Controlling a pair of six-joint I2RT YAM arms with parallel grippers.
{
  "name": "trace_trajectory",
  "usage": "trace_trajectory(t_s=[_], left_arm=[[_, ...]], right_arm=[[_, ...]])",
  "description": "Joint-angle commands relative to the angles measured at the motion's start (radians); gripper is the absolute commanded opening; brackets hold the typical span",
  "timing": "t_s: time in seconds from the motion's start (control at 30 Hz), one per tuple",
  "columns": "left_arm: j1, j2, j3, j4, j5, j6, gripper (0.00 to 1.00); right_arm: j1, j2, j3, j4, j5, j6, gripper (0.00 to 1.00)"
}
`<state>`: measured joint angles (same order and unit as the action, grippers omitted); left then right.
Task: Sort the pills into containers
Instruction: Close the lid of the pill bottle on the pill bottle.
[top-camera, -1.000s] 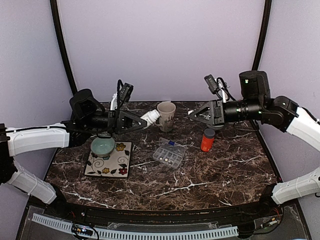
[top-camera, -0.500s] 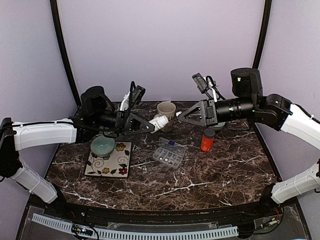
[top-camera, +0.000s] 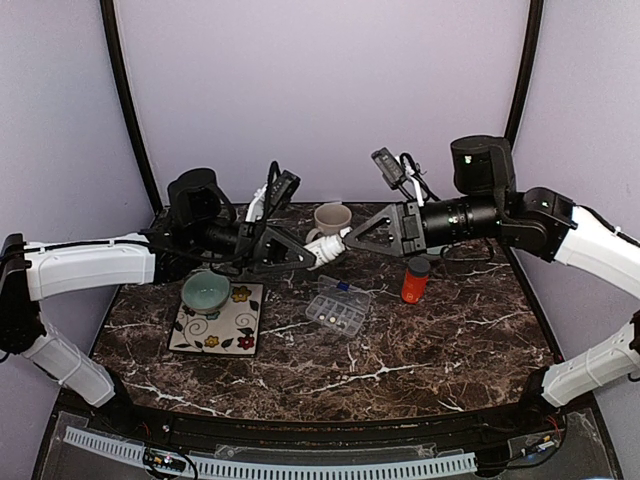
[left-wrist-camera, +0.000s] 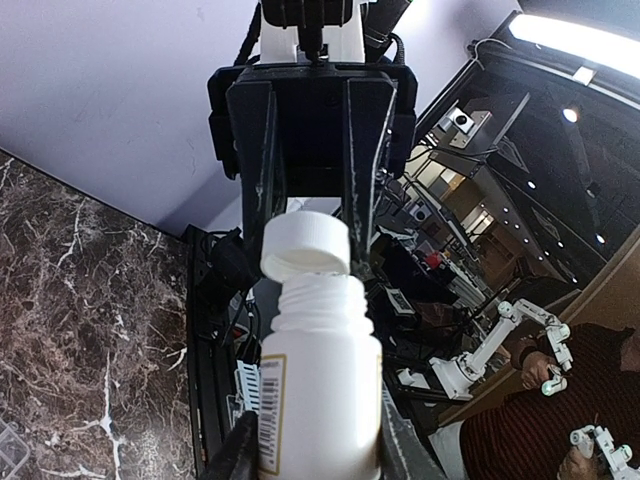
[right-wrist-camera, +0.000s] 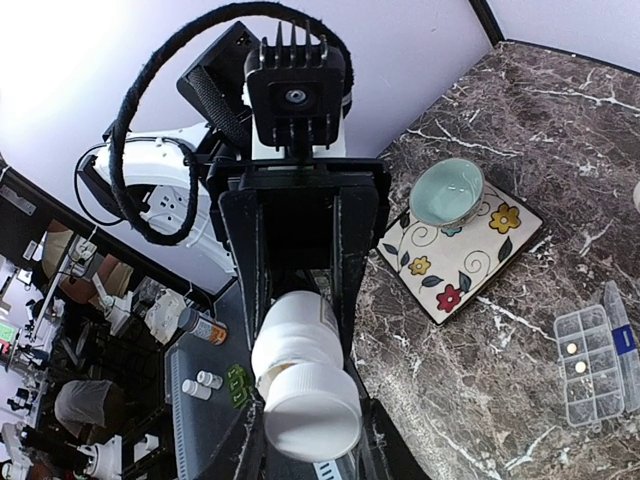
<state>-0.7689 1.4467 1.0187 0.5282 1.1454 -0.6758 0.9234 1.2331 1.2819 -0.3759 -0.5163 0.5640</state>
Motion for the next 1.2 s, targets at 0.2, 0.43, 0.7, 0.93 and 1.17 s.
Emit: trace_trajectory(t_s=[0.2,0.43,0.7,0.93,1.17], left_arm=[[-0.013,0.015,0.05,-0.017,0.017,0.033,0.0],[-0.014,0.027,0.069,-0.018,0.021,0.037,0.0],[-0.014,0.023,0.09,-0.031,0.011,0.055,0.0],[-0.013,0.012,0.093,-0.048,0.005,0.066,0.0],[-0.014,0.003,0.096,-0.054,0.0,0.065,0.0]], right_arm=[[0.037,0.014,0.04,0.057,-0.013,0.012,0.08],[0.043,0.026,0.04,0.053,-0.018,0.008,0.08],[0.046,0.016,0.017,0.044,-0.006,0.004,0.08],[0.046,-0.011,0.005,0.026,0.01,0.002,0.08],[0.048,-0.023,-0.005,0.014,0.022,0.001,0.08]])
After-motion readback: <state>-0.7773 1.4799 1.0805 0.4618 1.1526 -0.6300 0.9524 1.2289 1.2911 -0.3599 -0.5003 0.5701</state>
